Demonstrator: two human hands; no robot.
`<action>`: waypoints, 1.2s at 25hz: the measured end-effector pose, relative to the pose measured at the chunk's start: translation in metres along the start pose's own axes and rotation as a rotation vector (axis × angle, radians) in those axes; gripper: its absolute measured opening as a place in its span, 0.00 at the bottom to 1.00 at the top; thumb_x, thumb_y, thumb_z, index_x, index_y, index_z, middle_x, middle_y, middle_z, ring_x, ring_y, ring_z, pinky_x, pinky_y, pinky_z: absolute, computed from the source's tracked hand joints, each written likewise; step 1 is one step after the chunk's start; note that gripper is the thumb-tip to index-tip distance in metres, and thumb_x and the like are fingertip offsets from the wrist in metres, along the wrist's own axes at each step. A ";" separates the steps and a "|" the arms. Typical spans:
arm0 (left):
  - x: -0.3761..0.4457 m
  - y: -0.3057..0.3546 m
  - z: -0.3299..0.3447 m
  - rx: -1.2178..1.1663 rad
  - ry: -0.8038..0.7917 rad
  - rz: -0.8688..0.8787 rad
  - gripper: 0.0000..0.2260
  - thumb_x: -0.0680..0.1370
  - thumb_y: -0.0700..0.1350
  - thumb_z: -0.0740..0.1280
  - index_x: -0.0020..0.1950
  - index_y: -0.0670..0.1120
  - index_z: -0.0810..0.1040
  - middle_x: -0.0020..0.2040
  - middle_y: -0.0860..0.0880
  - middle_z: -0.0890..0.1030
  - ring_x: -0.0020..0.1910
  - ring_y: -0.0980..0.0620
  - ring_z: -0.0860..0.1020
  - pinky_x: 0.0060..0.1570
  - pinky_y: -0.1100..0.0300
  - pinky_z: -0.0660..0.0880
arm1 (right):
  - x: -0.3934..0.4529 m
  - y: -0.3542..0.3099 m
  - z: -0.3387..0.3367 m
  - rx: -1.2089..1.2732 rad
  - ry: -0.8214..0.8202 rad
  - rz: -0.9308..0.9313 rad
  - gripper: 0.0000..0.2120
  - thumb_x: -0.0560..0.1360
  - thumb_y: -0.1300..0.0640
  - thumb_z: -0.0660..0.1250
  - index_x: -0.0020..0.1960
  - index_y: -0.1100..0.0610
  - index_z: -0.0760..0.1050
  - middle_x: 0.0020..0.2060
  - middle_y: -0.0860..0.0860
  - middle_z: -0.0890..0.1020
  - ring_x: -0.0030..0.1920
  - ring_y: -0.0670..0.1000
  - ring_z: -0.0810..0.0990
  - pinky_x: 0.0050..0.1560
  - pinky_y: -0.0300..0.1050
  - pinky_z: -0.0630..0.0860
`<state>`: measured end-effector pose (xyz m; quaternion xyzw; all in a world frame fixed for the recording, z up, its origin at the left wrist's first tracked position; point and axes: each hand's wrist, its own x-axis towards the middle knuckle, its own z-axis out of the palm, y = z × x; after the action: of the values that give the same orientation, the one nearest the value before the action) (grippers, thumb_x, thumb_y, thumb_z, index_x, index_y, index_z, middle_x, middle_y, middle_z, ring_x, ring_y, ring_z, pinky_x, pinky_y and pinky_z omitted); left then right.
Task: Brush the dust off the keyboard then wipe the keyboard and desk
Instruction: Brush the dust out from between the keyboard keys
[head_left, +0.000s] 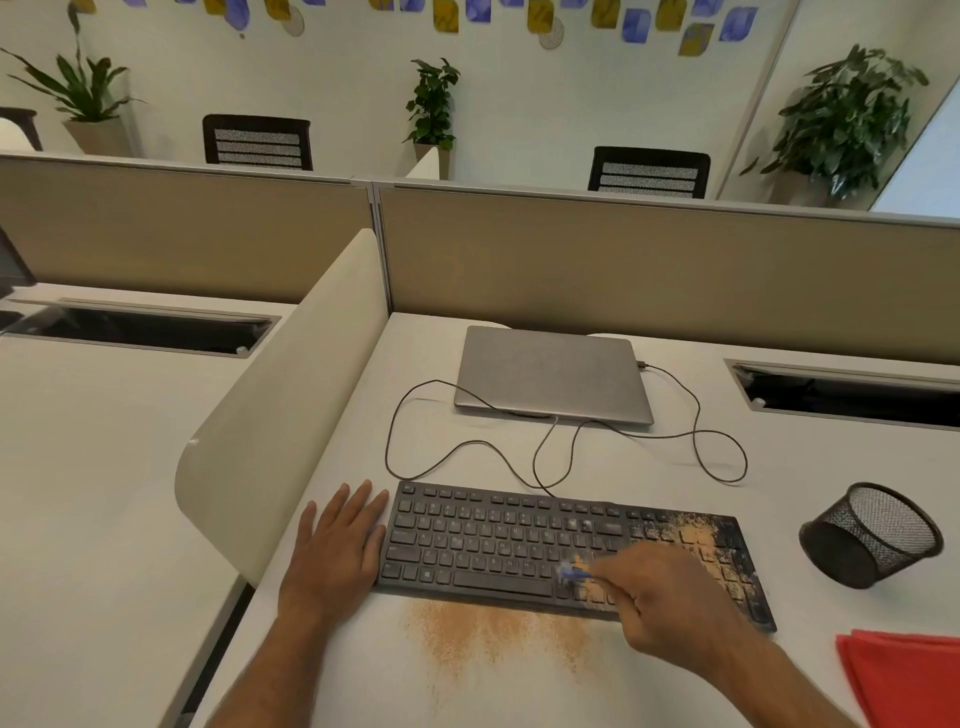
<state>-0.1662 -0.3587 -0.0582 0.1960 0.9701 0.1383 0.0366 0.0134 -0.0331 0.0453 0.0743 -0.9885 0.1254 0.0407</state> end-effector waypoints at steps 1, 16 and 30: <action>0.000 0.000 0.000 0.002 0.000 -0.001 0.33 0.77 0.63 0.34 0.81 0.61 0.53 0.81 0.61 0.49 0.79 0.61 0.41 0.78 0.52 0.35 | 0.000 -0.001 0.001 -0.011 -0.039 -0.017 0.04 0.71 0.54 0.65 0.42 0.48 0.79 0.29 0.41 0.78 0.29 0.44 0.72 0.27 0.31 0.64; 0.001 0.000 0.000 0.002 -0.001 -0.008 0.33 0.76 0.63 0.34 0.80 0.61 0.53 0.81 0.61 0.49 0.79 0.61 0.41 0.78 0.52 0.36 | 0.010 -0.004 0.006 0.265 0.141 0.084 0.08 0.70 0.56 0.74 0.48 0.46 0.82 0.37 0.30 0.76 0.44 0.35 0.75 0.43 0.24 0.68; 0.001 0.001 0.001 -0.007 0.011 -0.008 0.32 0.77 0.63 0.35 0.80 0.61 0.55 0.81 0.61 0.50 0.79 0.61 0.42 0.78 0.51 0.37 | 0.017 -0.011 0.003 0.308 0.192 0.183 0.03 0.73 0.56 0.71 0.41 0.51 0.83 0.27 0.35 0.74 0.35 0.39 0.77 0.30 0.28 0.67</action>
<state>-0.1666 -0.3576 -0.0585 0.1912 0.9706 0.1428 0.0325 -0.0021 -0.0465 0.0470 -0.0228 -0.9518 0.2847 0.1114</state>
